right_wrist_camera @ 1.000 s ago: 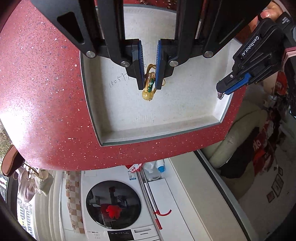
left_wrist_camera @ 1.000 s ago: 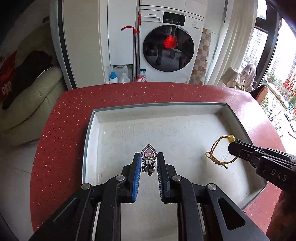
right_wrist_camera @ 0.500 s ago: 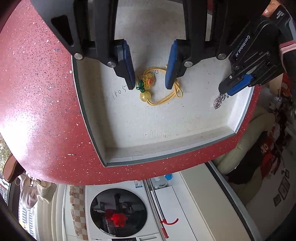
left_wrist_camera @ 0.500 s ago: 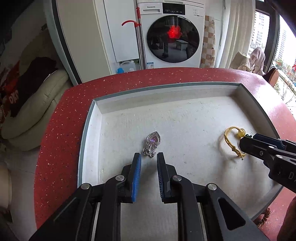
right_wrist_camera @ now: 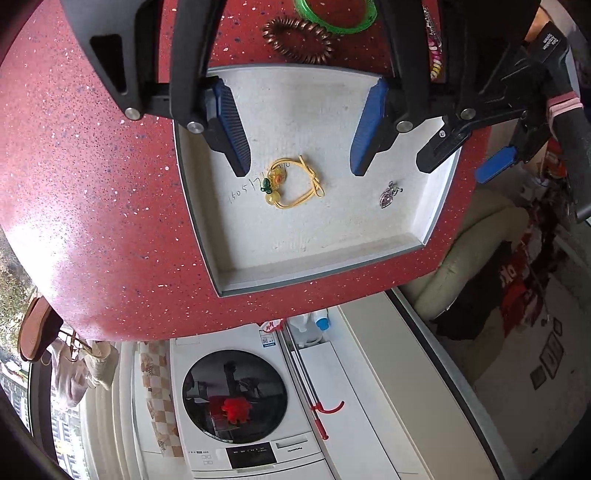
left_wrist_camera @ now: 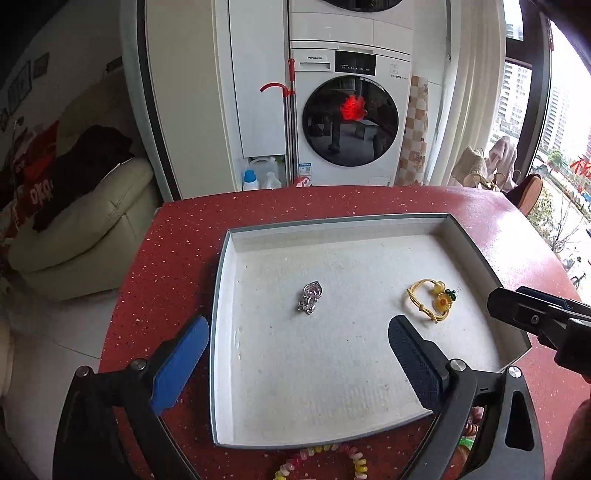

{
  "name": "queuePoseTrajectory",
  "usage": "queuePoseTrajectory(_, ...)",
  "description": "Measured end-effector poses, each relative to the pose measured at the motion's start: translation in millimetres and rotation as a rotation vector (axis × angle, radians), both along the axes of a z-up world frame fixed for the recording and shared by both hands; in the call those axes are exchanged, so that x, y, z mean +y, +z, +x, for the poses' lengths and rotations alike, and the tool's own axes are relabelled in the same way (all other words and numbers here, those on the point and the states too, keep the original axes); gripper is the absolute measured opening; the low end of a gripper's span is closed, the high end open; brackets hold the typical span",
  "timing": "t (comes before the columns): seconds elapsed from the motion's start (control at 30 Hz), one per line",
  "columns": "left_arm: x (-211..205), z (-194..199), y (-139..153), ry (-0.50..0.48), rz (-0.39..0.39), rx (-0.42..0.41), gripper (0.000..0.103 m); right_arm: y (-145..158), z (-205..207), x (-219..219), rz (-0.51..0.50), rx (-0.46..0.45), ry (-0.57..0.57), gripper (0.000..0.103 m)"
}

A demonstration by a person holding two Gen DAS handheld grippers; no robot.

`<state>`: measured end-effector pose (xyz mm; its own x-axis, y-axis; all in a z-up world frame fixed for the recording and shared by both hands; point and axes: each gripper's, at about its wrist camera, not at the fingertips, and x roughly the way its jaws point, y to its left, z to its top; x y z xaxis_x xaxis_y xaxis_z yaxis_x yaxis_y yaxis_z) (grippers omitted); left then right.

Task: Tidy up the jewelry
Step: 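Withdraw both tools from the tray toward the remaining jewelry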

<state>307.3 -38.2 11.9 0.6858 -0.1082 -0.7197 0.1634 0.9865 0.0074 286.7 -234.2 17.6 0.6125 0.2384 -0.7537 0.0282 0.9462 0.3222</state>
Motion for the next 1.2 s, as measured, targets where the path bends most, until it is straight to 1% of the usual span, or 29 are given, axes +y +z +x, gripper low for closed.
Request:
queuePoseTrajectory(0.03,3,-6,3,0.000,-0.004,-0.008,0.103,4,-6,0,0.005,-0.011,0.001,0.075)
queuePoseTrajectory(0.07,7,-13,6,0.000,-0.009,-0.012,0.103,7,-12,1,0.008,-0.023,0.002,0.081)
queuePoseTrajectory(0.2,23,-41,12,-0.007,-0.053,0.000,0.103,18,-35,4,0.019,-0.058,0.001,0.081)
queuePoseTrajectory(0.23,26,-48,13,-0.008,-0.061,0.005,0.103,20,-41,4,0.023,-0.068,0.003,0.083)
queuePoseTrajectory(0.27,29,-54,13,-0.008,-0.068,0.009,0.103,22,-47,5,0.027,-0.077,0.003,0.089)
queuePoseTrajectory(0.33,34,-66,12,-0.014,-0.093,0.021,0.103,25,-58,5,0.033,-0.090,-0.003,0.096)
queuePoseTrajectory(0.37,37,-72,11,-0.008,-0.102,0.024,0.103,26,-63,5,0.039,-0.093,-0.004,0.103)
queuePoseTrajectory(0.47,41,-90,7,0.001,-0.093,0.031,0.103,27,-80,5,0.043,-0.113,-0.011,0.103)
queuePoseTrajectory(0.57,44,-104,-1,0.034,-0.056,0.042,0.103,23,-94,6,0.066,-0.111,-0.015,0.103)
queuePoseTrajectory(0.63,49,-113,-9,0.051,-0.045,0.061,0.103,18,-103,6,0.090,-0.090,-0.013,0.103)
queuePoseTrajectory(0.7,53,-122,-17,0.084,-0.043,0.071,0.103,11,-110,6,0.090,-0.054,-0.008,0.103)
queuePoseTrajectory(0.77,57,-128,-24,0.106,-0.042,0.080,0.103,4,-118,7,0.072,-0.022,-0.013,0.103)
queuePoseTrajectory(0.87,62,-134,-36,0.128,-0.053,0.115,0.103,-8,-133,10,0.029,0.022,-0.013,0.103)
queuePoseTrajectory(0.97,66,-136,-50,0.131,-0.096,0.174,0.103,-20,-147,14,-0.022,0.060,-0.003,0.103)
queuePoseTrajectory(1.03,68,-139,-56,0.146,-0.122,0.199,0.103,-28,-157,17,-0.053,0.083,-0.001,0.103)
queuePoseTrajectory(1.1,67,-139,-60,0.158,-0.146,0.216,0.103,-35,-164,19,-0.078,0.101,-0.004,0.103)
queuePoseTrajectory(1.2,64,-137,-62,0.178,-0.146,0.222,0.103,-45,-170,22,-0.105,0.127,-0.007,0.103)
